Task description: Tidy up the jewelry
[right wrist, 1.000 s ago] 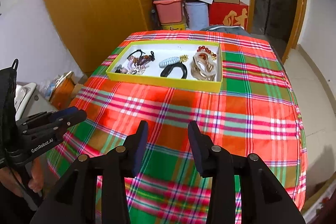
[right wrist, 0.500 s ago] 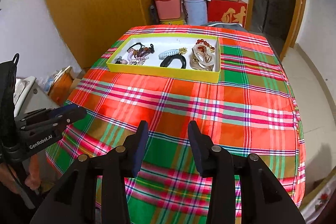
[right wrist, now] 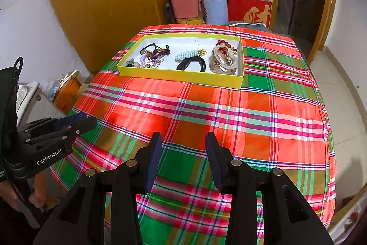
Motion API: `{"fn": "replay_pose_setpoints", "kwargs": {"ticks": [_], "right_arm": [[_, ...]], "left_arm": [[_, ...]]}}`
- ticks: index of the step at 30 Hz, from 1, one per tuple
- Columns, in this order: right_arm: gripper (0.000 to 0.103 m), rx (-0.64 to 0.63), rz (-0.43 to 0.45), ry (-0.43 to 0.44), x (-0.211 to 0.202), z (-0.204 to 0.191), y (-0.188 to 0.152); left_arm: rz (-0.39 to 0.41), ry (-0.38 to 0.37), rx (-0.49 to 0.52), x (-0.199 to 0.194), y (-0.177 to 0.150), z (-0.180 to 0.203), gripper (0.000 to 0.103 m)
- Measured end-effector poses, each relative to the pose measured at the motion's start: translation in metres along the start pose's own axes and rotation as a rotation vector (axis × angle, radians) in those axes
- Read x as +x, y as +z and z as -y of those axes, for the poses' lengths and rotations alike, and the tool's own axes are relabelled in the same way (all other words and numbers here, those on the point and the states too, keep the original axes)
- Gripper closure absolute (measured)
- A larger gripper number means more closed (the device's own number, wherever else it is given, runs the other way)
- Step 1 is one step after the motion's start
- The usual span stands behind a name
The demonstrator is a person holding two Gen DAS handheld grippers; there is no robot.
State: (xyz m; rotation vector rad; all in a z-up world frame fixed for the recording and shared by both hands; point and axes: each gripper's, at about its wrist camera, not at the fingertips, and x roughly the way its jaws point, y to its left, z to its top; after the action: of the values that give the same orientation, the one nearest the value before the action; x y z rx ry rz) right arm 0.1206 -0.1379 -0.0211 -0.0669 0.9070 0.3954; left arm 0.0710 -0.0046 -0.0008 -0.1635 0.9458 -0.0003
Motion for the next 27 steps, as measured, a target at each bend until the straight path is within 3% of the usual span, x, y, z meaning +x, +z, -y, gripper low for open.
{"fn": "replay_pose_setpoints", "kwargs": {"ticks": [27], "right_arm": [[0.063, 0.001, -0.006, 0.000, 0.0016, -0.0002, -0.0014]], "left_arm": [[0.007, 0.041, 0.029, 0.0012, -0.0005, 0.0043, 0.075]]}}
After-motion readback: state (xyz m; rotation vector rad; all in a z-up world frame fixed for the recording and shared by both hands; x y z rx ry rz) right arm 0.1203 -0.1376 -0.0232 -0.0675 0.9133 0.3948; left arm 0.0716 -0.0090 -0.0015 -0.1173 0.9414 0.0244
